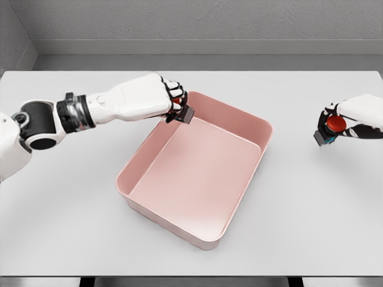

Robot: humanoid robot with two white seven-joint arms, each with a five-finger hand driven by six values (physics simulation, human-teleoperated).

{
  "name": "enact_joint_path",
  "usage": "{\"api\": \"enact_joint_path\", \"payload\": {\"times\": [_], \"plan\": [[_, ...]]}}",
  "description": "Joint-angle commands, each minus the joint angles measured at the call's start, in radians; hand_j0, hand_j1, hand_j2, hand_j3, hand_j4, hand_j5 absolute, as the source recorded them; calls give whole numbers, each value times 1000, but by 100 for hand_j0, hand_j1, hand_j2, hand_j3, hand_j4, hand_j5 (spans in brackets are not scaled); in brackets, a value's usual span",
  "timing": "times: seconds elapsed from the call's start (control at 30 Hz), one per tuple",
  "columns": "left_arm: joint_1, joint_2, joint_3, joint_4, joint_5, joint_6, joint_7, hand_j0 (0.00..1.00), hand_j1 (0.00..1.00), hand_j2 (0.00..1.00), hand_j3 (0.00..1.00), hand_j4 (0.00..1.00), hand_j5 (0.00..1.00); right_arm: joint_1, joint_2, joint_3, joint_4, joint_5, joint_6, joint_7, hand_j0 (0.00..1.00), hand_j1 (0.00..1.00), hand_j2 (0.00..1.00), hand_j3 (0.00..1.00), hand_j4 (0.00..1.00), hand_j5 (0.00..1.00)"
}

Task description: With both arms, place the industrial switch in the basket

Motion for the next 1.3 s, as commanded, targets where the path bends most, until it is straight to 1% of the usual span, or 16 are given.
{"api": "enact_joint_path", "payload": {"times": [0.0,0.1,0.17,0.23,0.3,0.37,0.4,0.47,0.53,0.6,0.67,0.77,0.8,0.93,1.13,1.27], "plan": [[0,-26,-25,-5,-19,0,3,12,12,12,12,12,12,-2,0,2,0,-2,-14,0,52,52,52,52,52,52],[-2,-45,-47,-5,-42,0,0,13,13,13,13,13,13,-28,8,9,0,-2,-61,0,52,52,52,52,52,52],[-2,-48,-62,-7,-50,0,-23,14,14,14,14,14,14,-57,18,22,0,-2,-86,0,53,53,53,53,53,53],[-2,-65,-73,-10,-81,0,-25,14,14,14,14,14,14,-75,23,34,0,-2,-113,0,53,53,53,53,53,53],[-3,-66,-80,-17,-90,0,-26,18,18,18,18,18,18,-83,26,40,0,-2,-121,0,54,54,54,54,54,54],[-3,-74,-82,-19,-87,0,-68,30,30,30,30,30,30,-109,34,62,0,-2,-129,0,53,53,53,53,53,53],[-3,-80,-82,-22,-87,0,-68,36,36,36,36,36,36,-118,34,71,0,-2,-129,0,54,54,54,54,54,54],[-3,-80,-82,-33,-87,0,-69,44,44,44,44,44,44,-129,37,72,0,-2,-138,0,53,53,53,53,53,53],[-3,-80,-83,-56,-87,0,-71,59,59,59,59,59,59,-155,44,100,0,-1,-141,0,53,53,53,53,53,53],[-3,-80,-83,-59,-87,0,-71,67,67,67,67,67,67,-166,47,108,0,-2,-141,0,54,54,54,54,54,54],[-3,-80,-83,-59,-87,0,-71,75,75,75,75,75,75,-195,52,123,0,-2,-141,0,54,54,54,54,54,54],[-5,-72,-83,-59,-90,0,-72,92,92,92,92,92,92,-242,77,175,0,-2,-141,0,54,54,54,54,54,54],[-5,-69,-83,-59,-87,0,-71,100,100,100,100,100,100,-256,83,189,0,-2,-141,0,54,54,54,54,54,54],[-6,-48,-80,-73,-81,0,-68,100,100,100,100,100,100,-298,106,243,0,-1,-156,0,54,54,54,54,54,54],[-9,55,-70,-91,-42,0,-62,100,100,100,100,100,100,-345,132,290,0,-1,-173,0,54,54,54,54,54,54],[-11,119,-62,-100,-13,0,-60,100,100,100,100,100,100,-368,146,312,-2,-1,-259,0,54,54,54,54,54,54]]}}
